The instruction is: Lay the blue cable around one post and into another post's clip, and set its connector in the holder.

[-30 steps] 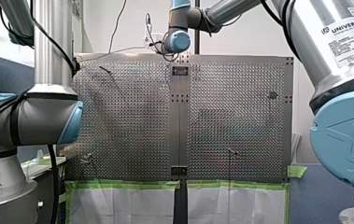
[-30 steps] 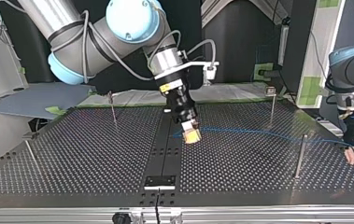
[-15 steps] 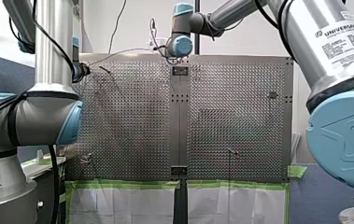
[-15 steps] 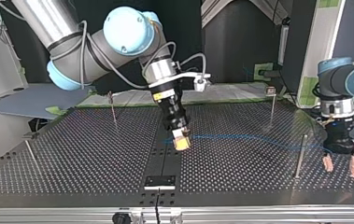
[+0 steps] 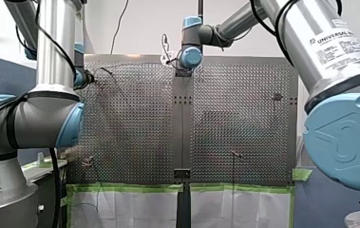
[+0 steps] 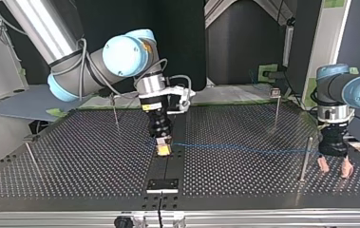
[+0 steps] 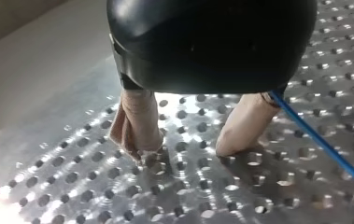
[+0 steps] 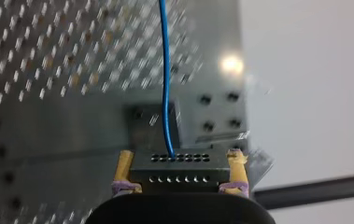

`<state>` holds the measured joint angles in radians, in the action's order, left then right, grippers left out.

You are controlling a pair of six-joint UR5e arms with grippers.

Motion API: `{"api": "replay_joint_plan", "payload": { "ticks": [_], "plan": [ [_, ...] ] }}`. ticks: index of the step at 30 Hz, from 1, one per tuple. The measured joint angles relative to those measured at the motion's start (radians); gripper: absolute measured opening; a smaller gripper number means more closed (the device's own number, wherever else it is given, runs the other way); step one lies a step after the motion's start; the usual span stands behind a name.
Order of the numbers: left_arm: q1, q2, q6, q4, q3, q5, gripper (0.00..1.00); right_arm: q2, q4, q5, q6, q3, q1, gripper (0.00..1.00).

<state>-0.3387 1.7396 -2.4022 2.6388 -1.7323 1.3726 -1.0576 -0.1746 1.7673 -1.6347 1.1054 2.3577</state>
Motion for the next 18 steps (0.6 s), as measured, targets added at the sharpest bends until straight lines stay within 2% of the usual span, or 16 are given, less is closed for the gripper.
{"api": "replay_joint_plan", "payload": {
  "ticks": [5, 8, 14, 18],
  "plan": [
    [0.011, 0.0, 0.011, 0.02, 0.0, 0.01, 1.0, 0.002, 0.043, 0.037, 0.0, 0.015, -0.034, 0.0],
    [0.016, 0.0, 0.021, 0.036, -0.001, 0.013, 1.0, -0.001, 0.063, 0.054, -0.006, 0.026, -0.053, 0.0],
    [0.024, 0.0, 0.029, 0.067, -0.001, 0.02, 1.0, -0.041, 0.034, 0.099, -0.048, 0.071, -0.101, 0.0],
    [0.029, -0.001, 0.033, 0.081, -0.001, 0.021, 1.0, -0.07, -0.005, 0.137, -0.087, 0.111, -0.137, 0.0]
  ]
}}
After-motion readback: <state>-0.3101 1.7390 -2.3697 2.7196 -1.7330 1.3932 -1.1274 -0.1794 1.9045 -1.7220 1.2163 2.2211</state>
